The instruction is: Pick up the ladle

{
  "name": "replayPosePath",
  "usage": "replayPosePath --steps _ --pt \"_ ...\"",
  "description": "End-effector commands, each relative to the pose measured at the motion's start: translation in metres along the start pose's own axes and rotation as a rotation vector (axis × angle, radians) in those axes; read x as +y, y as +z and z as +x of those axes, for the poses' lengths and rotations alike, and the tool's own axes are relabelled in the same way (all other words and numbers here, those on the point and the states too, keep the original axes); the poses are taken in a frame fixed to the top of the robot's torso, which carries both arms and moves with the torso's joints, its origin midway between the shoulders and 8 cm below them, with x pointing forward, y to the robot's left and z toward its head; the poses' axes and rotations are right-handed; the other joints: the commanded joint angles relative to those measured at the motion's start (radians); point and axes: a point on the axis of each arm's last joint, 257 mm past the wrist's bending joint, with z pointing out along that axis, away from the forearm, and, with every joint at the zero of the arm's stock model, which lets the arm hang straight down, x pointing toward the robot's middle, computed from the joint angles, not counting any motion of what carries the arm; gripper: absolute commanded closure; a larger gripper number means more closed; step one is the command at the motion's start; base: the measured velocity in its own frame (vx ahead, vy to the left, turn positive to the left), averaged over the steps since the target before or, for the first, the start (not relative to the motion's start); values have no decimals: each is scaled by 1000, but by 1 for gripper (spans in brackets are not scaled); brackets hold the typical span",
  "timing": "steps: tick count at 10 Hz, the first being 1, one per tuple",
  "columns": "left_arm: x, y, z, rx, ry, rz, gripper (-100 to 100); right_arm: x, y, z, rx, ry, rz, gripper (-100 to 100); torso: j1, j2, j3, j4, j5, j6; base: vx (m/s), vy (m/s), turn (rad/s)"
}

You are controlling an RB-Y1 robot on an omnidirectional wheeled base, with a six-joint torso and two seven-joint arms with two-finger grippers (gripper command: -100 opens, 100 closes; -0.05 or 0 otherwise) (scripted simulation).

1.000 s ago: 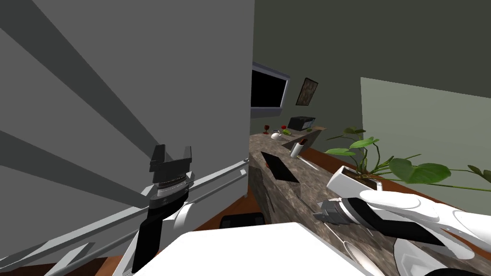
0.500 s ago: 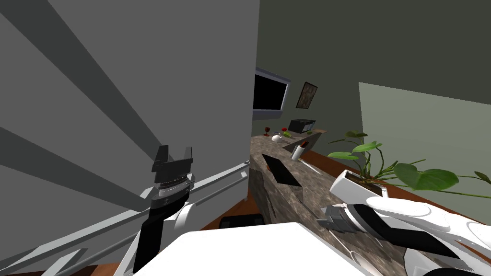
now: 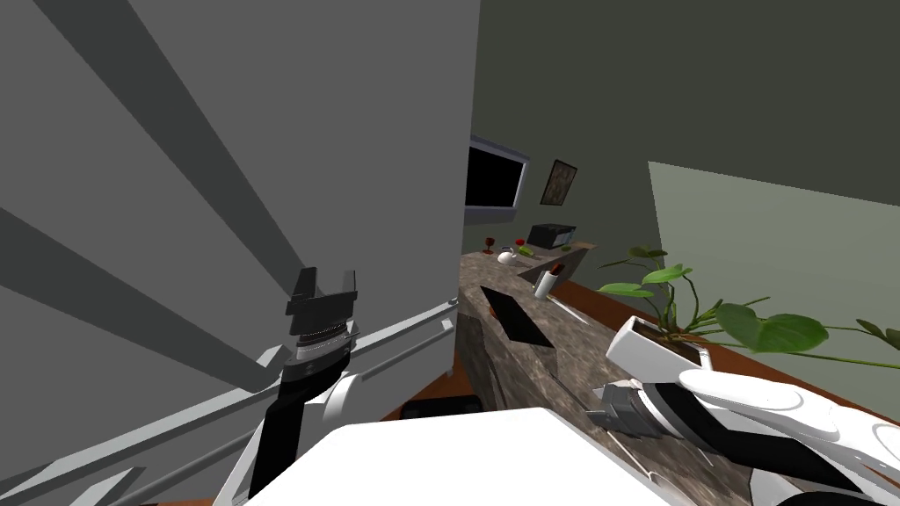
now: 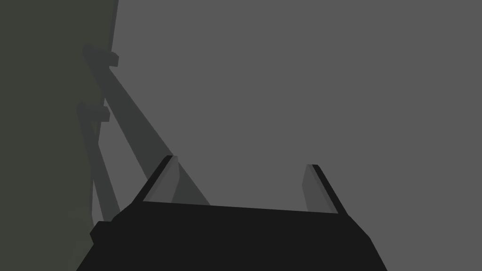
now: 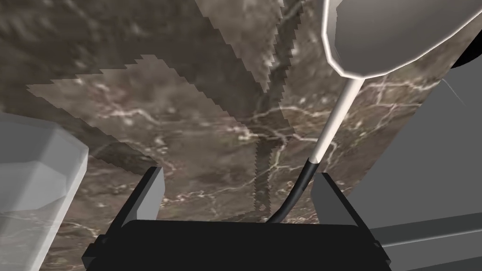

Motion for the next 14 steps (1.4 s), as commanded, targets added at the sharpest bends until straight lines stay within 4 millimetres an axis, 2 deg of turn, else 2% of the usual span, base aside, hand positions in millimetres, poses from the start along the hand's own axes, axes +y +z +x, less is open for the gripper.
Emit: replayPosePath --steps 1,4,5,6,7,11,12,13,14 --pt "0 0 0 0 0 0 0 -3 1 18 17 10 9 -100 0 0 0 0 0 0 57 13 26" --pt "5 -3 6 10 -13 -13 0 -1 7 45 31 22 -3 -100 3 -12 -9 -6 -13 1 52 -2 36" --pt "4 -2 9 15 -19 -9 0 -1 7 45 31 22 -3 -100 1 -11 -10 -10 -19 -1 9 -12 33" --pt "4 -1 12 20 -24 -8 0 4 8 28 7 8 -18 -100 0 -9 -11 -13 -22 1 -5 -6 9" --pt "4 -1 12 20 -24 -7 0 4 8 28 7 7 -18 100 0 -9 -11 -13 -22 1 -2 0 -12" --pt "4 -1 15 26 -31 -5 0 13 10 25 -1 9 -45 100 -5 -11 -13 -14 -26 -8 -2 1 -15" --pt "3 -1 15 26 -31 -5 0 13 10 25 -2 9 -45 0 -6 -11 -13 -15 -27 -8 0 0 0" --pt "3 -1 15 26 -31 -5 0 -1 7 45 31 22 -3 100 -6 -11 -13 -15 -27 -8 12 -1 11" --pt "4 -1 17 28 -34 -5 0 -2 5 36 26 18 2 100 -7 -12 -14 -16 -28 -9 -7 6 -19"
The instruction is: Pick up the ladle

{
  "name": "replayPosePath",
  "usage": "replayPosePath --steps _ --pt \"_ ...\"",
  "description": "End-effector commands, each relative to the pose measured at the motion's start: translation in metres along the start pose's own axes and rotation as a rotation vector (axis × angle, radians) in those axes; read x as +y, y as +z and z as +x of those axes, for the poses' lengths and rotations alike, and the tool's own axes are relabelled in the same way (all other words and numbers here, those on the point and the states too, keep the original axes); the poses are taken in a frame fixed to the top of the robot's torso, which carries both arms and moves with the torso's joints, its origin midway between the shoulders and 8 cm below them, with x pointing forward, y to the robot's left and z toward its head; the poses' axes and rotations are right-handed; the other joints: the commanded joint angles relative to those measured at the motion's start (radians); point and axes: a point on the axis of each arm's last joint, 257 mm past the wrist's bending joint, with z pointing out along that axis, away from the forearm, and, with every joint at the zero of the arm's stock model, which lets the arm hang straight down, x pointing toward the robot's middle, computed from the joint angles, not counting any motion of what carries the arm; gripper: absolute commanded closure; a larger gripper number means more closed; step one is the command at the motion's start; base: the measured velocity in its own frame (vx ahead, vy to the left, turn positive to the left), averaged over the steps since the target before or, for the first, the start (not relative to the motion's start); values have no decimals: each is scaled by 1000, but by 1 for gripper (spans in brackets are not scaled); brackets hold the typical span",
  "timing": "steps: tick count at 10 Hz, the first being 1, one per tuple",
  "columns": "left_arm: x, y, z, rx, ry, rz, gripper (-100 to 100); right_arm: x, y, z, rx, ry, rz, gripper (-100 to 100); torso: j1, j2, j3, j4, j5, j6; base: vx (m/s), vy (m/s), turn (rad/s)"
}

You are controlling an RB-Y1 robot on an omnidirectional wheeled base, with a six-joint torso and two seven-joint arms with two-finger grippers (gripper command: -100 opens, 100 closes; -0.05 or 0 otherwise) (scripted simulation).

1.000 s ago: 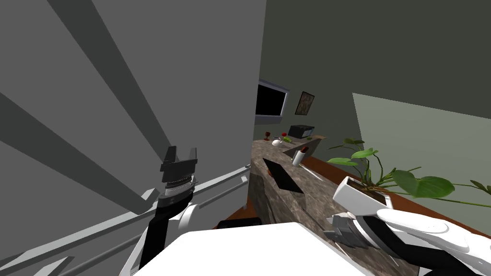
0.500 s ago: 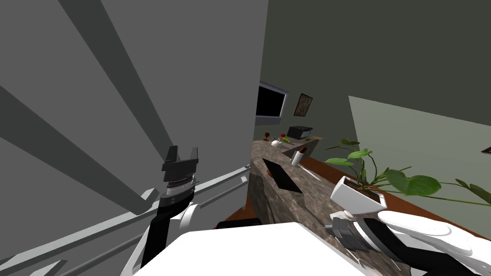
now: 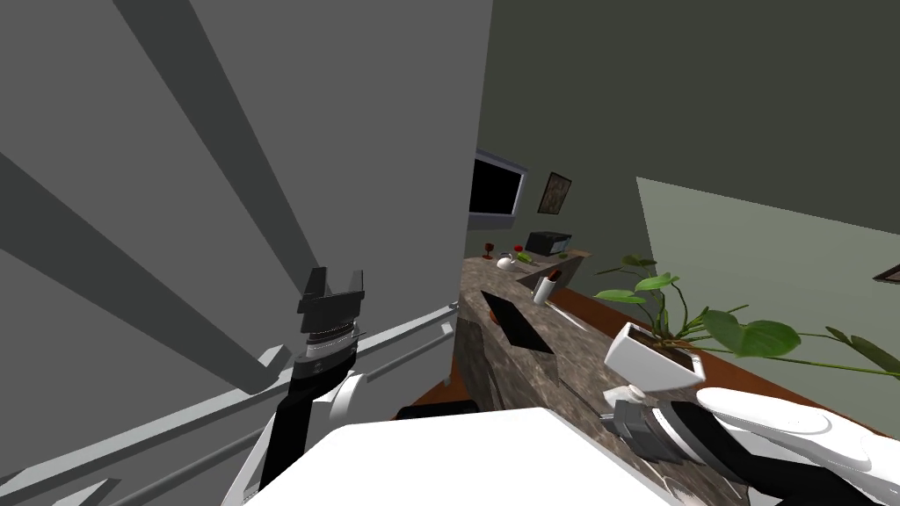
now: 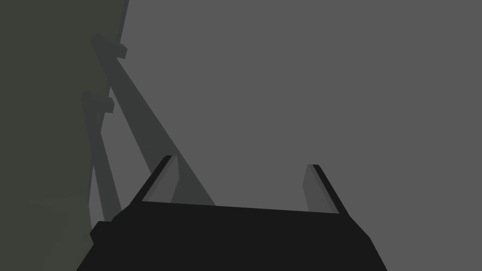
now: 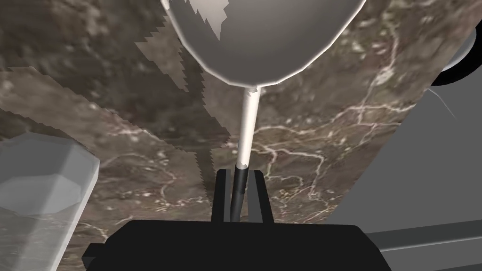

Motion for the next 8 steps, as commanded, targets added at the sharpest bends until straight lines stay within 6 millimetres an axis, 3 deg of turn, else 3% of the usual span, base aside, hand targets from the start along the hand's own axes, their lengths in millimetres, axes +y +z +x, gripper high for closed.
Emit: replayPosePath --steps 1,4,8 --pt "0 0 0 0 0 0 0 -4 -5 -7 1 -2 19 100 0 0 0 0 0 0 -18 17 -53" --pt "0 0 0 0 0 0 0 -3 -11 -33 -12 -15 30 100 2 2 1 0 1 -1 -57 10 -13" --pt "0 0 0 0 0 0 0 1 -20 -67 -29 -31 41 100 1 7 4 1 1 1 -110 -18 -19"
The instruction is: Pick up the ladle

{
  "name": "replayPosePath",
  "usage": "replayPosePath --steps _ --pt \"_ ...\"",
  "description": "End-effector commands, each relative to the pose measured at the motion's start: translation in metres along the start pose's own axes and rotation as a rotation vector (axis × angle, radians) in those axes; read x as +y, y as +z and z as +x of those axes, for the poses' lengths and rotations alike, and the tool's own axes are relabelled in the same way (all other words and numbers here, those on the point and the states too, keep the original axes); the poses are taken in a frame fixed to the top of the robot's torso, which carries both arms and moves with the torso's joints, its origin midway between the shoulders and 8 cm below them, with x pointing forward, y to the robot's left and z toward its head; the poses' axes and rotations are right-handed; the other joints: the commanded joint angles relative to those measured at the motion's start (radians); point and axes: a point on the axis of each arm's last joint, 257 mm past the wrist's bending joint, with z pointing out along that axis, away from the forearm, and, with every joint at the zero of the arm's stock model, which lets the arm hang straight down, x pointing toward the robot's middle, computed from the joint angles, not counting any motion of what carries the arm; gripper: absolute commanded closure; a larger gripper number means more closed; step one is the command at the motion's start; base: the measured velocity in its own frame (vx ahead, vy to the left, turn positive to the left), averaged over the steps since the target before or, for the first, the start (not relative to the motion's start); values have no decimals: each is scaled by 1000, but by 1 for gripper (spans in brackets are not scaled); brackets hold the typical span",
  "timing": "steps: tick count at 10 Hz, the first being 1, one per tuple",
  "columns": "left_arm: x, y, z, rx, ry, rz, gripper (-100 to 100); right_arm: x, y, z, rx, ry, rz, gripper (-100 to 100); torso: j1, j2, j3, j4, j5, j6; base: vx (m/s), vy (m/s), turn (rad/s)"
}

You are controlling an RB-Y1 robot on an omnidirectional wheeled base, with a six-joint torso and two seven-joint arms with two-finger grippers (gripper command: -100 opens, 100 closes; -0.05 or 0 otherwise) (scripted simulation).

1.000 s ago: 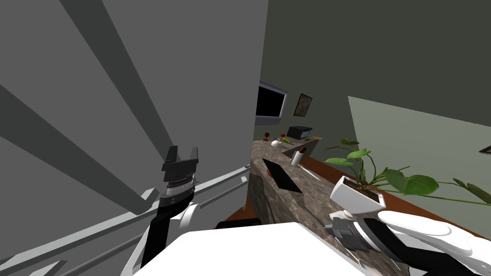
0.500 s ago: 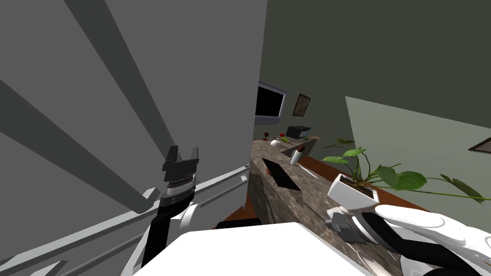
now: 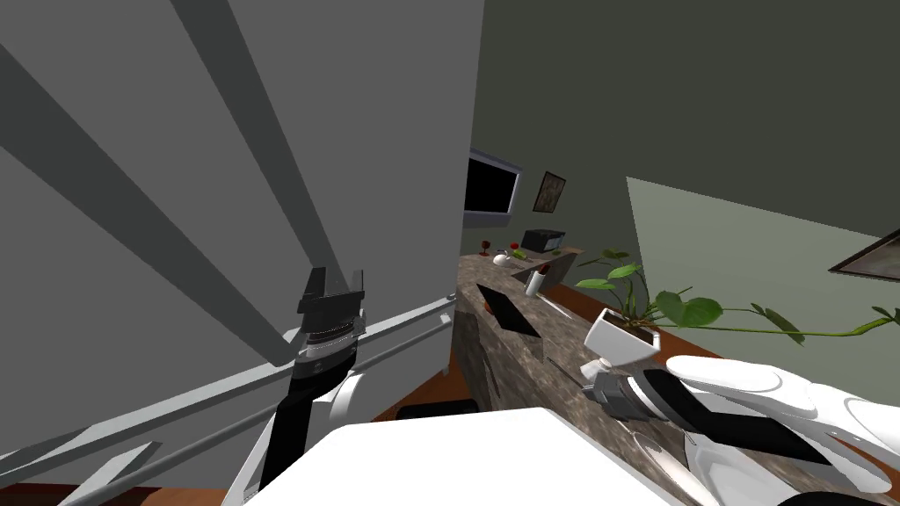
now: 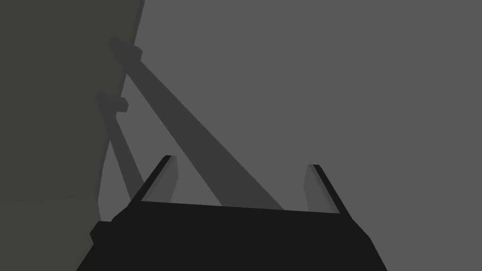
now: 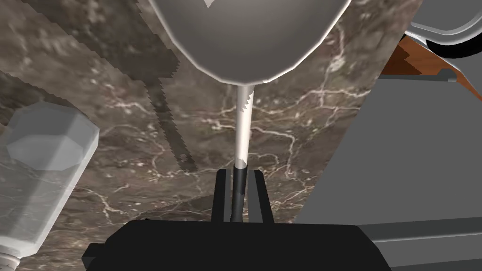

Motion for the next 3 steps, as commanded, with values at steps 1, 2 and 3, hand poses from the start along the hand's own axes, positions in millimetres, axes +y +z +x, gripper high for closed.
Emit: replayPosePath --steps 1,2,3 --pt "0 0 0 0 0 0 0 3 -4 -15 -6 -1 4 100 0 0 0 0 0 0 -100 -27 -14" --pt "0 0 0 0 0 0 0 1 -3 -10 -3 0 2 100 0 0 0 0 0 0 -43 -12 4" --pt "0 0 0 0 0 0 0 0 -4 -11 -4 1 3 0 0 -3 -2 -1 0 1 -8 -2 -2"
